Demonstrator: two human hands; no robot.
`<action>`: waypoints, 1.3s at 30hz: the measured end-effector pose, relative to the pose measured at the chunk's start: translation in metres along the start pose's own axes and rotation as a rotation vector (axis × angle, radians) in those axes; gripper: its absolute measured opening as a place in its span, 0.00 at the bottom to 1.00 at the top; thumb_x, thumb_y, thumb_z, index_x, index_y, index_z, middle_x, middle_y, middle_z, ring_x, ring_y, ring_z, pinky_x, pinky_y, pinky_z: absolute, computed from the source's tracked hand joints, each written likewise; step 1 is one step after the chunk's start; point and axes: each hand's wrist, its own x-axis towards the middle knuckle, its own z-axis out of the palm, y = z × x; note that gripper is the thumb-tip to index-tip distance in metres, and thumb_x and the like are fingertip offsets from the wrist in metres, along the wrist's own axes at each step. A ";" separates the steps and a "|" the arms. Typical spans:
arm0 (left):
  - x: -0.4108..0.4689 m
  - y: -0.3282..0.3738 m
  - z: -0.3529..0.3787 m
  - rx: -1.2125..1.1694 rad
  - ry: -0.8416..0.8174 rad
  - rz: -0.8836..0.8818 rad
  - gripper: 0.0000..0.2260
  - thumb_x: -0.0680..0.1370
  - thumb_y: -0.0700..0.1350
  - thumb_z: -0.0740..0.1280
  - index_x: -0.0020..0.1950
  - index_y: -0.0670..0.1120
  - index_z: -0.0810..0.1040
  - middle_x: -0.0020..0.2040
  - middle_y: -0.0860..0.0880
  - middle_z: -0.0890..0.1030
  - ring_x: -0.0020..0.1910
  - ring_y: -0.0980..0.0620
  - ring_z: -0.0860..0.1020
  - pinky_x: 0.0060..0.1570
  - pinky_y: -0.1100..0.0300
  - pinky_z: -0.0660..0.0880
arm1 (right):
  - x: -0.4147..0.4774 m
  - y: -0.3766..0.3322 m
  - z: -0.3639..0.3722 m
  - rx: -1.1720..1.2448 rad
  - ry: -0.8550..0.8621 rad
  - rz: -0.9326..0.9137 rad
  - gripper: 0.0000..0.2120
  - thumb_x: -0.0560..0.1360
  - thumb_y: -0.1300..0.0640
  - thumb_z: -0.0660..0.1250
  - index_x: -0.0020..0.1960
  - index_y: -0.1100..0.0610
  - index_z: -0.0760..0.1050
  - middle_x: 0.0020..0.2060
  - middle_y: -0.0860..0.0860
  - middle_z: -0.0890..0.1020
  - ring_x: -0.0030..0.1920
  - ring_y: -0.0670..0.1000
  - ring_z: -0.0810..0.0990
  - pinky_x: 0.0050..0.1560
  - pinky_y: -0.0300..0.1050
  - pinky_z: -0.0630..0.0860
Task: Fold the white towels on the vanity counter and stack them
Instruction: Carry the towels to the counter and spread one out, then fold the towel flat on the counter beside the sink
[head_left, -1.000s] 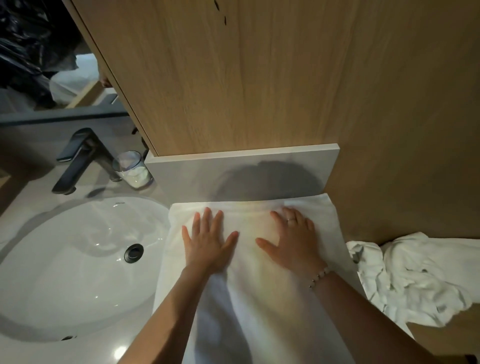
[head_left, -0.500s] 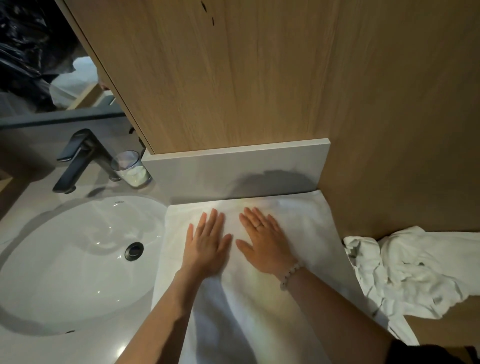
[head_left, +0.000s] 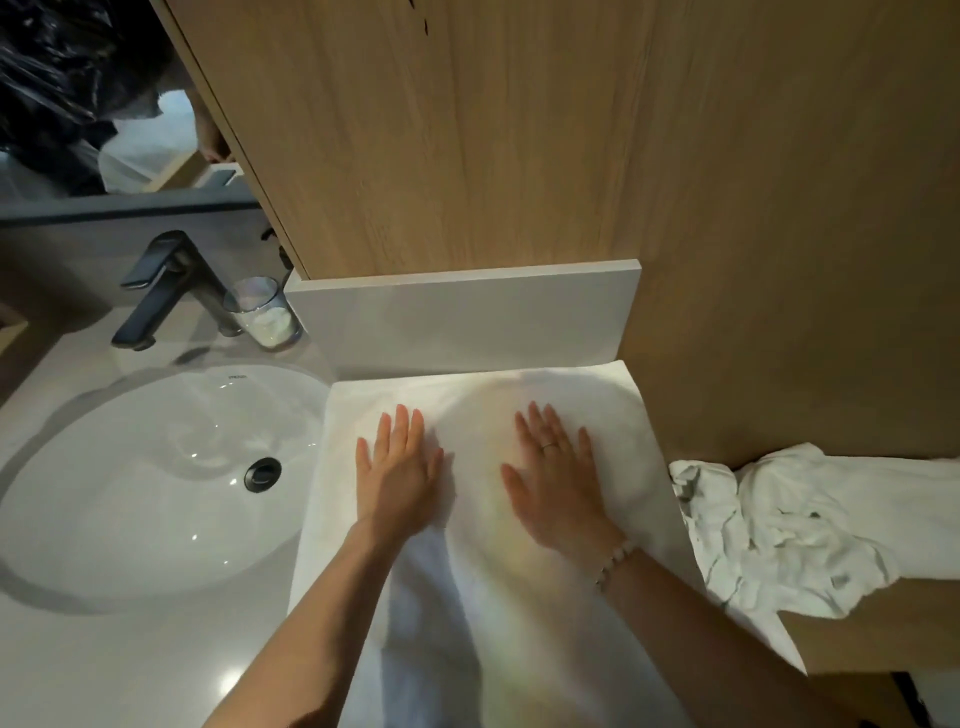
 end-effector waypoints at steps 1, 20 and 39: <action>-0.011 0.006 0.001 -0.022 0.007 0.005 0.25 0.82 0.54 0.48 0.77 0.46 0.50 0.78 0.47 0.49 0.77 0.47 0.46 0.73 0.45 0.45 | -0.008 -0.013 0.003 0.015 -0.036 -0.031 0.37 0.70 0.42 0.37 0.75 0.56 0.59 0.75 0.52 0.59 0.75 0.53 0.57 0.73 0.54 0.45; -0.055 0.006 0.010 0.065 -0.148 0.009 0.26 0.82 0.57 0.44 0.77 0.50 0.41 0.77 0.51 0.39 0.76 0.52 0.38 0.73 0.50 0.37 | -0.044 0.067 -0.013 -0.121 -0.151 0.097 0.46 0.64 0.36 0.26 0.77 0.55 0.45 0.77 0.53 0.46 0.76 0.51 0.43 0.74 0.51 0.40; -0.153 -0.012 0.020 0.048 -0.168 0.124 0.25 0.82 0.55 0.44 0.77 0.51 0.41 0.77 0.51 0.39 0.76 0.51 0.38 0.72 0.47 0.37 | -0.147 -0.011 0.007 -0.038 -0.118 -0.127 0.28 0.80 0.42 0.48 0.77 0.51 0.50 0.77 0.49 0.50 0.77 0.49 0.47 0.73 0.47 0.41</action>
